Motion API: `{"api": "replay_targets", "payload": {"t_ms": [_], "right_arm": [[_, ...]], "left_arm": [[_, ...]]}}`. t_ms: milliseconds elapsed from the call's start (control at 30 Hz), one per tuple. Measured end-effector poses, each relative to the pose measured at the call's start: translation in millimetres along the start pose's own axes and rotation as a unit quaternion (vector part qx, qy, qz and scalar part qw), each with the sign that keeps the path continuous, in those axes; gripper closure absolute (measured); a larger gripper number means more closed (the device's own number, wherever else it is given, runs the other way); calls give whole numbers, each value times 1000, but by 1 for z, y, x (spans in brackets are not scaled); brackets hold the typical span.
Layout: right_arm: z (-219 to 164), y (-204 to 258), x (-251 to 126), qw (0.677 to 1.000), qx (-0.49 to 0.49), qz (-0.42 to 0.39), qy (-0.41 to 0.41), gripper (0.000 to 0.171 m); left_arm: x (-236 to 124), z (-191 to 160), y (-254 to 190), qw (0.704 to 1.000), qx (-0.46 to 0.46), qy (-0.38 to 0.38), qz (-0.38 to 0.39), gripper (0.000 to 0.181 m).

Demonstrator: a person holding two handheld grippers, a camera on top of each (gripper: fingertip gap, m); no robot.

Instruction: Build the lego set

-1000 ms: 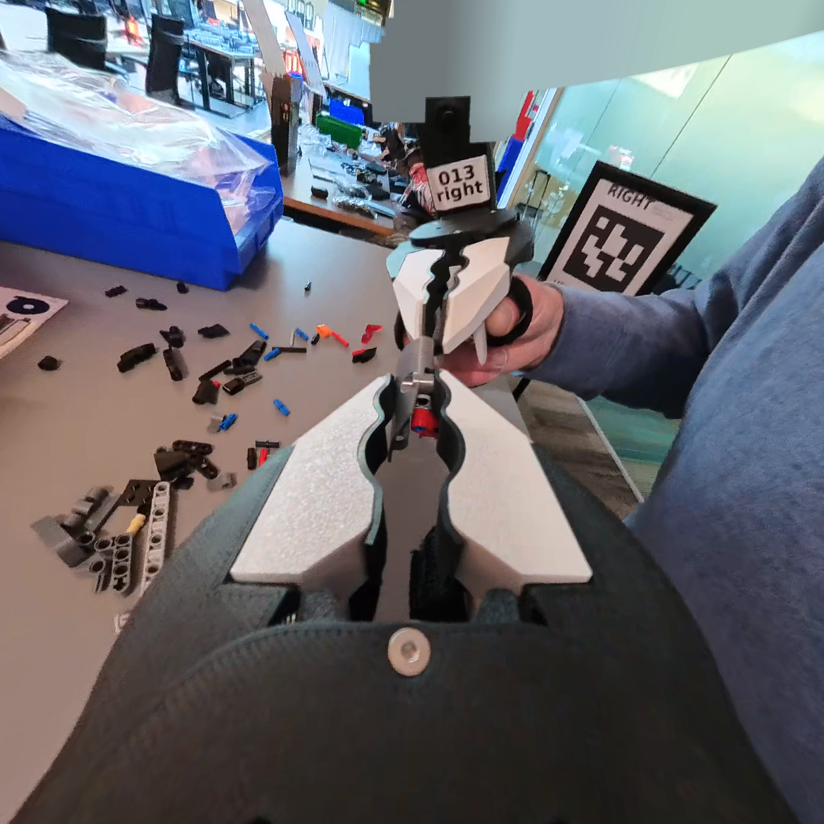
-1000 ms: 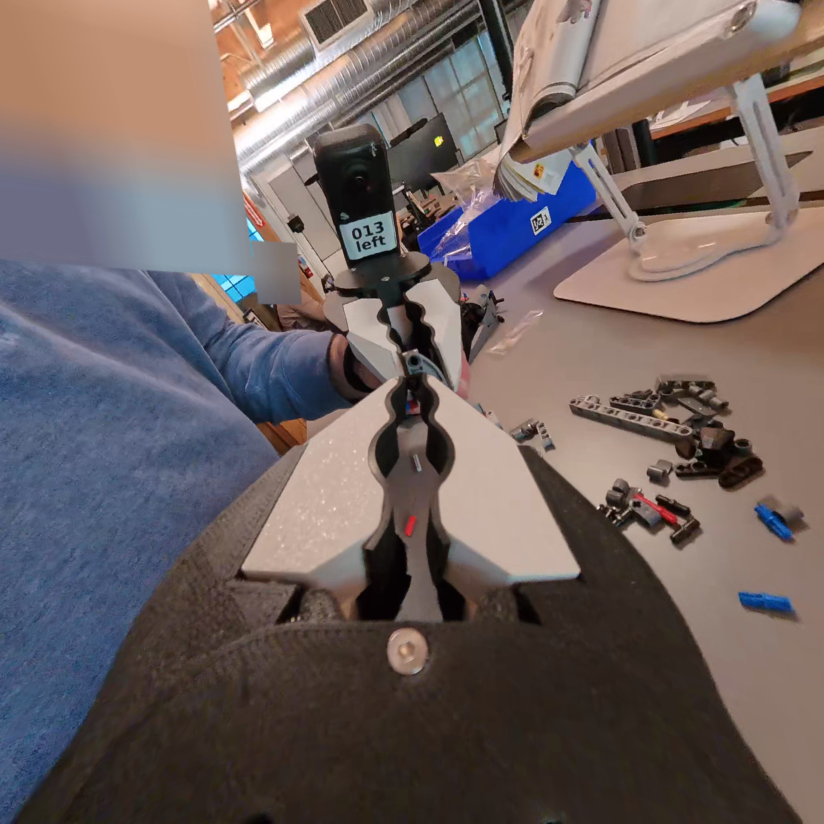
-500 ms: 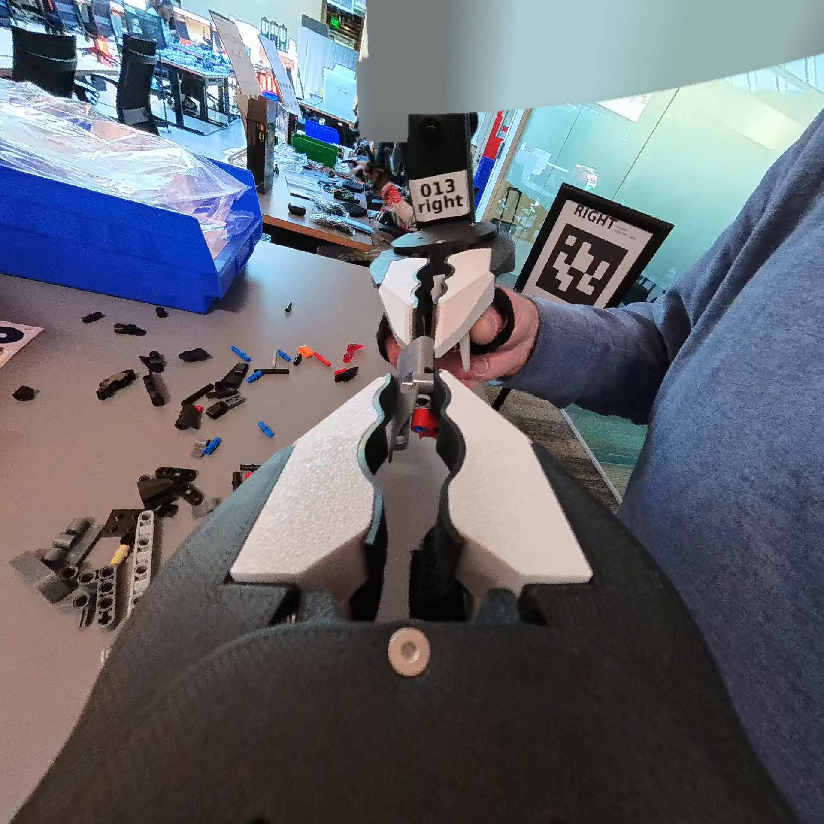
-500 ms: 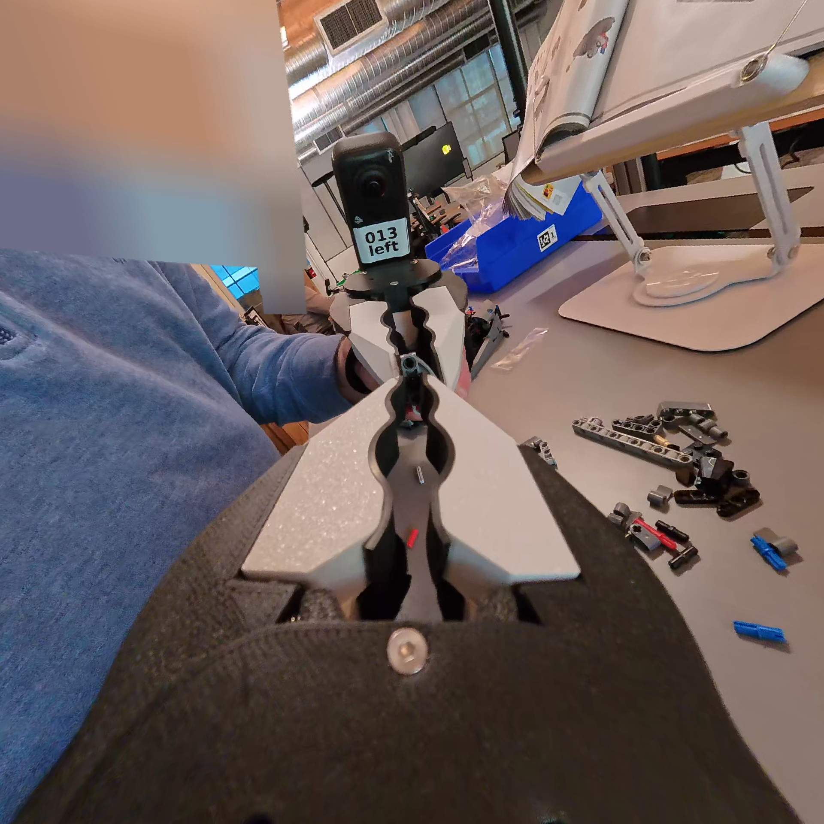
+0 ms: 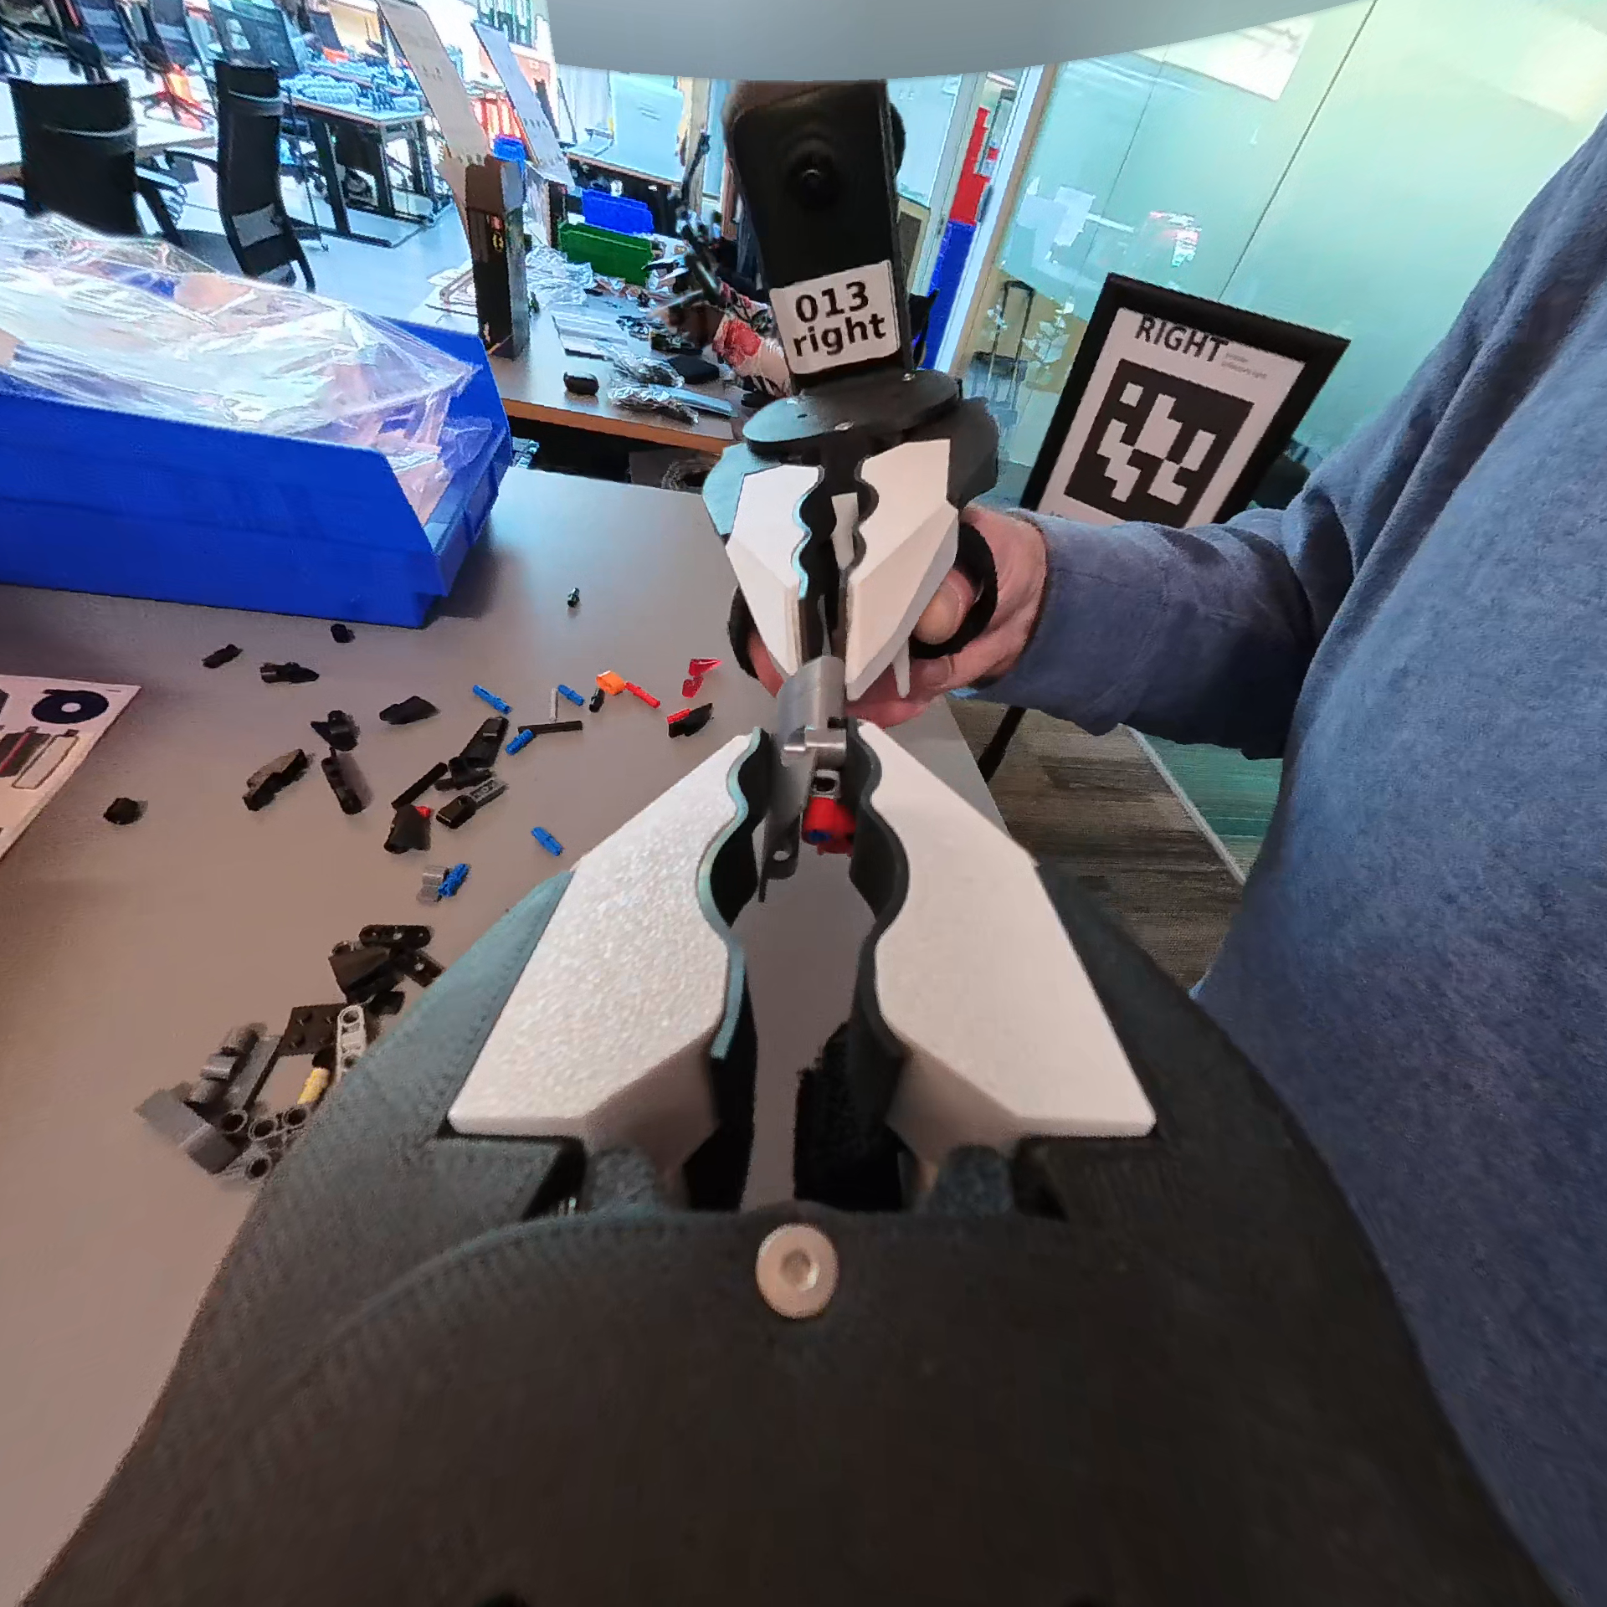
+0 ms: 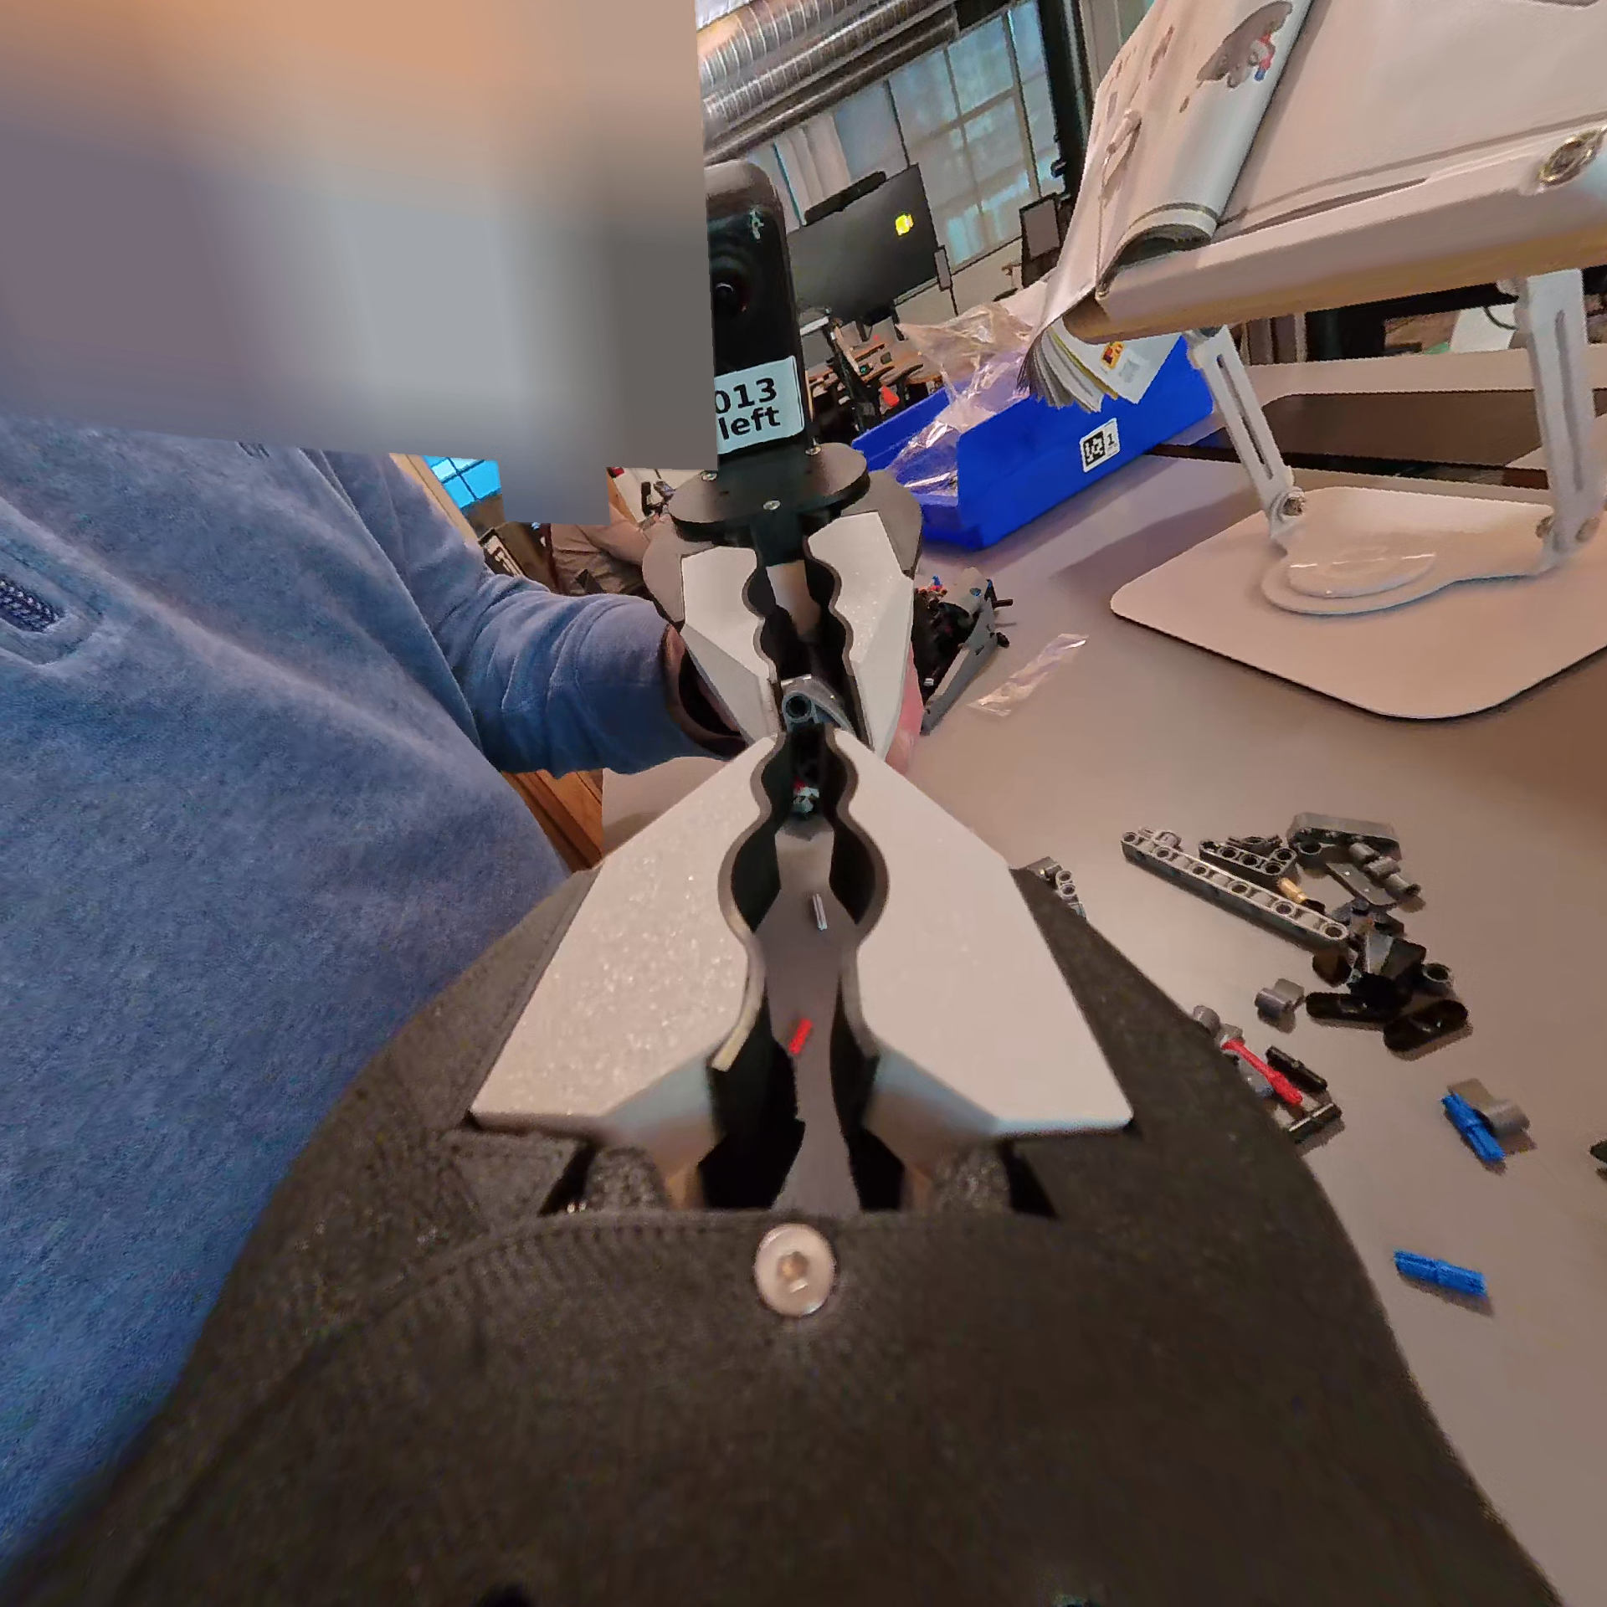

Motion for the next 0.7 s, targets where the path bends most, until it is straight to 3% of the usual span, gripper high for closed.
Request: {"api": "replay_targets", "payload": {"t_ms": [500, 700], "right_arm": [[4, -3, 9, 998, -29, -20, 59, 168], [7, -6, 14, 997, -30, -31, 66, 168]], "left_arm": [[-5, -2, 3, 999, 31, 28, 31, 167], [-10, -6, 7, 1000, 8, 2, 30, 166]]}}
Point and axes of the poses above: each gripper's, where its closed fingertips meet, x out along the fingers, z out of its top, y = z × x across the jaws, the point moved 9 cm from there along -x, back along the fingers, and after that the axes turned 8 degrees about -x, right-handed, at the moved point
